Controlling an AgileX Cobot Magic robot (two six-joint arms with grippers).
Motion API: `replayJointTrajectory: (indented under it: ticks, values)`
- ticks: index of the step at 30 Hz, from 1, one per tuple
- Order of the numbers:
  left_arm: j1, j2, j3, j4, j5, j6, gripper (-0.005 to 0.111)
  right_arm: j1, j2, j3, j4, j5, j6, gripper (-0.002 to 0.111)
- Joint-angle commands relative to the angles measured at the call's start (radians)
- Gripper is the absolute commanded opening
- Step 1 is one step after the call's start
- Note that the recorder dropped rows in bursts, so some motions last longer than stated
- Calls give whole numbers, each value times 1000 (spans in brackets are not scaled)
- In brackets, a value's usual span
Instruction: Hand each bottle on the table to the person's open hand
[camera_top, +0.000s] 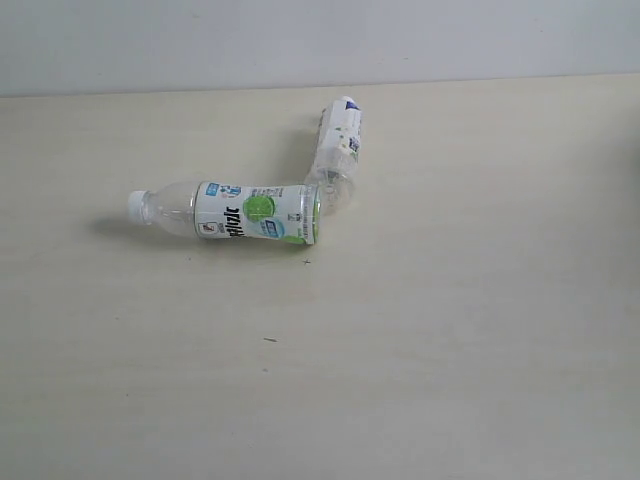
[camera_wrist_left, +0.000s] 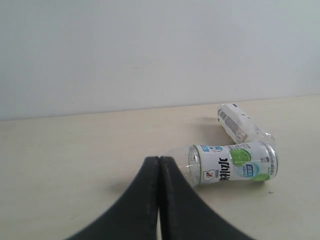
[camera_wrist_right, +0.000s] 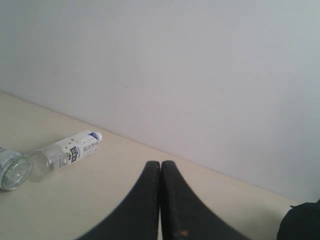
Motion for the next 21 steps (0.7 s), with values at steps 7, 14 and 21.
replayJointTrajectory:
  ticks: [7,14,21]
  values:
    - [2,-3,1,-2,-5,-7,0,-3,191,5,-42,17,55,0]
    - [2,-3,1,-2,-5,-7,0,-3,355,5,-39,29,54,0]
    - [2,-3,1,-2,-5,-7,0,30,471,5,-31,25,52,0]
